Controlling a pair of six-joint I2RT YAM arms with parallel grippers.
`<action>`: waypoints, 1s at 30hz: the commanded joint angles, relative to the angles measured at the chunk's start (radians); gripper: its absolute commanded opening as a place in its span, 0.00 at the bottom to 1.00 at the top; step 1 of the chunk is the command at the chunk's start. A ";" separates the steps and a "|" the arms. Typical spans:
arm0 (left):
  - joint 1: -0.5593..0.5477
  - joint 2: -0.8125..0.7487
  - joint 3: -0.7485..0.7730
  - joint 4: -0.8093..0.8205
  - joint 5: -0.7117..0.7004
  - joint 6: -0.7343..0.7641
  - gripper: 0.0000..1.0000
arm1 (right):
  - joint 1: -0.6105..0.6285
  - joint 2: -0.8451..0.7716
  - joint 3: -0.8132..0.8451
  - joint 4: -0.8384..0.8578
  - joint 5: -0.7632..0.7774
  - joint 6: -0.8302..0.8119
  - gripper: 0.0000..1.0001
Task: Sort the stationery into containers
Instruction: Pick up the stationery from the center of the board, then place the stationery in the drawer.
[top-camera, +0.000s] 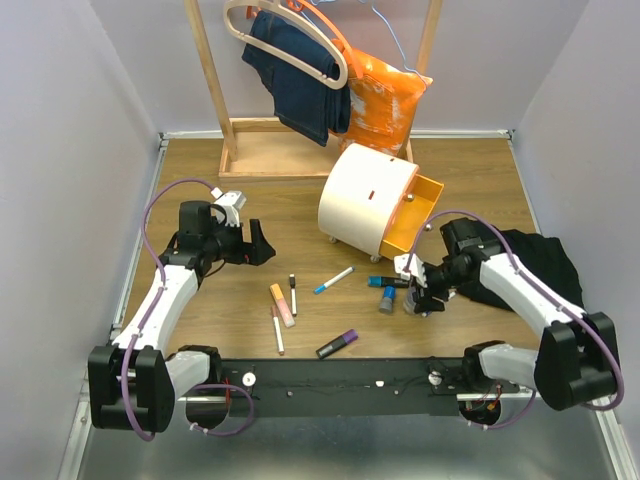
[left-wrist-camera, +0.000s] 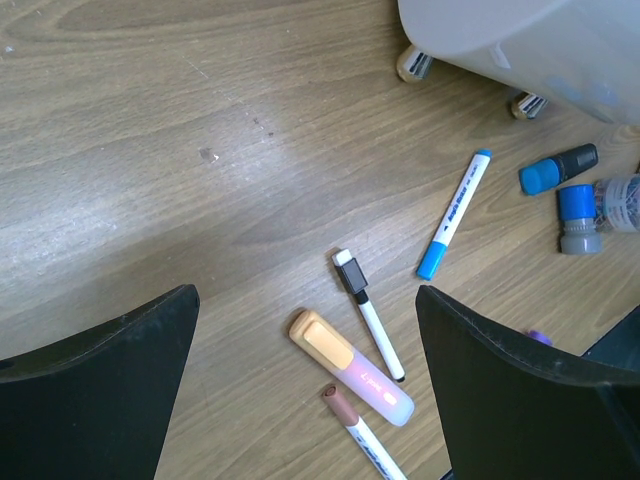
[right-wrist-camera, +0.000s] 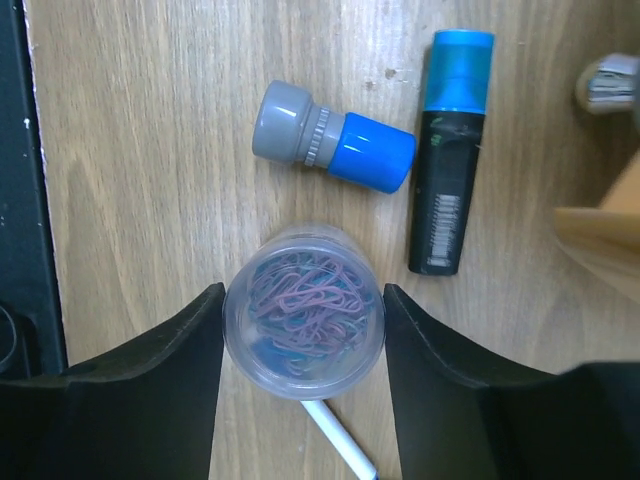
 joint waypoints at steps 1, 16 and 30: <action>0.008 -0.025 -0.013 0.026 0.018 -0.018 0.99 | 0.006 -0.119 0.050 -0.073 0.002 0.013 0.50; 0.009 -0.053 -0.024 0.110 0.067 -0.096 0.99 | 0.006 -0.257 0.439 -0.137 0.034 0.373 0.45; 0.009 -0.122 -0.061 0.078 0.071 -0.095 0.99 | 0.006 -0.111 0.522 0.143 0.051 0.605 0.44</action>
